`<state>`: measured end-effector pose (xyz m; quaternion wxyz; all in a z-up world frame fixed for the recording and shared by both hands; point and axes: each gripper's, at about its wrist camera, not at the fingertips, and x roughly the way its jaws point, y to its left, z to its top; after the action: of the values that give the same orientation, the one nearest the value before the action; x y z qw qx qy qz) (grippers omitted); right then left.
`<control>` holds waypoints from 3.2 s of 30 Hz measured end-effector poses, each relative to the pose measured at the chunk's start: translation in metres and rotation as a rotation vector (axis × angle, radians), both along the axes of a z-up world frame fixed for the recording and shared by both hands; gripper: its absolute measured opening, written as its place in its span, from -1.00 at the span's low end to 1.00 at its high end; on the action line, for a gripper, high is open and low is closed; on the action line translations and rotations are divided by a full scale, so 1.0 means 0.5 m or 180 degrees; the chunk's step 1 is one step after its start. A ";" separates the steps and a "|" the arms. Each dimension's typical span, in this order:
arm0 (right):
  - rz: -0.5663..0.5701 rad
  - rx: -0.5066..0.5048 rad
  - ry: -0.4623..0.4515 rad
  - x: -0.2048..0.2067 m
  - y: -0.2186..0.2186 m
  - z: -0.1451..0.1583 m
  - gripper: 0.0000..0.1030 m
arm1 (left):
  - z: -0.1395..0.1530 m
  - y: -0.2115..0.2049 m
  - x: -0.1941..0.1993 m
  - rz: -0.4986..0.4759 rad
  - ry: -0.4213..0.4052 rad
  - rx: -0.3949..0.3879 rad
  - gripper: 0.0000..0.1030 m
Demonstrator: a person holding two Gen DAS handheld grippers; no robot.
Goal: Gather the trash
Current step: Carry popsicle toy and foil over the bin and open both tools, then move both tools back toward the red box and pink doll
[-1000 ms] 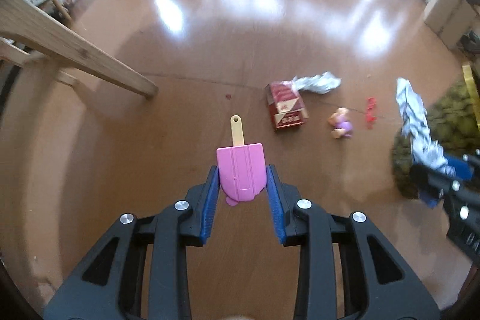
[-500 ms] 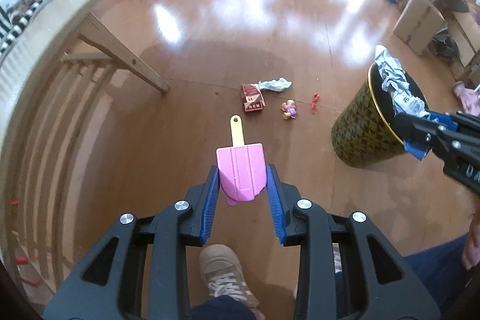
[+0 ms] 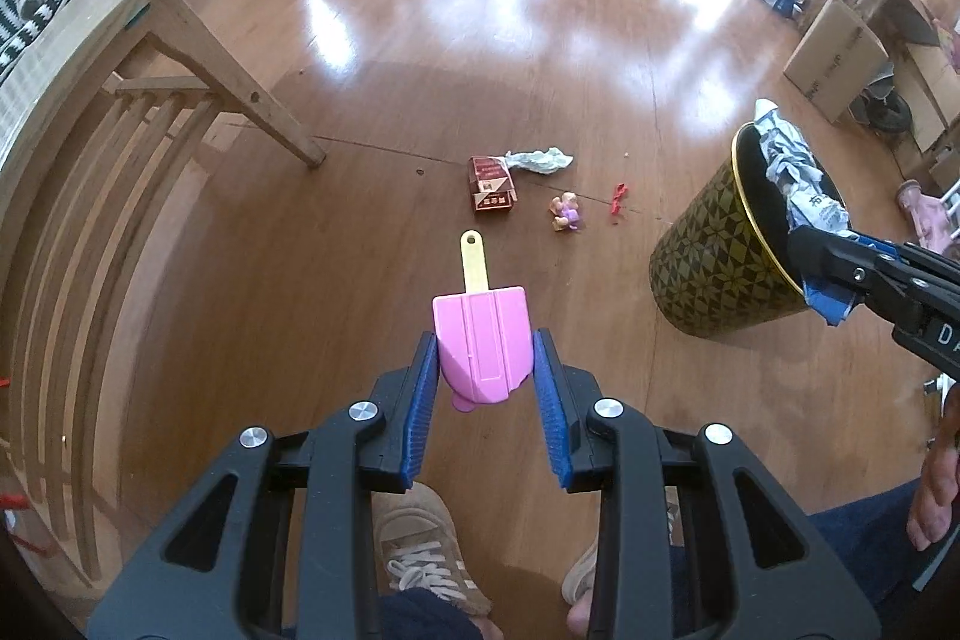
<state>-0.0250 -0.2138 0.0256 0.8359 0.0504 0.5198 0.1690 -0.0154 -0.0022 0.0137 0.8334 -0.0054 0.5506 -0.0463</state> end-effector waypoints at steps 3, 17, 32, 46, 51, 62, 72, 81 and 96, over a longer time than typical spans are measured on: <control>-0.0044 0.0004 0.0025 0.004 -0.010 -0.003 -0.51 | -0.002 -0.009 0.002 -0.0029 0.0012 0.0007 -0.40; -0.0743 0.0011 0.0048 0.022 -0.212 0.014 -0.51 | 0.008 -0.234 0.071 -0.0556 -0.0009 -0.0188 -0.40; -0.1531 0.0084 0.0203 0.008 -0.450 -0.006 -0.51 | -0.023 -0.502 0.131 -0.1163 0.0044 -0.0442 -0.40; -0.1580 0.0196 0.0220 0.033 -0.479 -0.017 -0.51 | -0.056 -0.534 0.166 -0.1157 0.0099 -0.0449 -0.40; -0.1711 0.0250 0.0179 0.040 -0.495 -0.019 0.29 | -0.051 -0.533 0.170 -0.1185 -0.0022 -0.0513 0.05; -0.1523 0.0267 0.0130 0.055 -0.444 -0.008 0.34 | -0.054 -0.427 0.163 -0.0937 -0.0246 -0.0318 0.70; -0.0424 0.0009 0.0201 0.090 -0.125 -0.063 0.35 | -0.162 -0.045 0.155 0.0109 -0.0027 0.0070 0.72; -0.0079 -0.0284 0.0245 0.105 0.037 -0.152 0.35 | -0.259 0.100 0.170 0.0533 0.0157 0.0025 0.72; -0.0341 -0.0507 0.0500 0.313 0.026 -0.545 0.35 | -0.573 -0.069 0.447 -0.0063 0.0388 0.0237 0.72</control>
<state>0.1315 -0.2008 -0.2469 0.8018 0.0245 0.5920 0.0779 0.2081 -0.0366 -0.2730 0.7975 0.0282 0.6017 -0.0335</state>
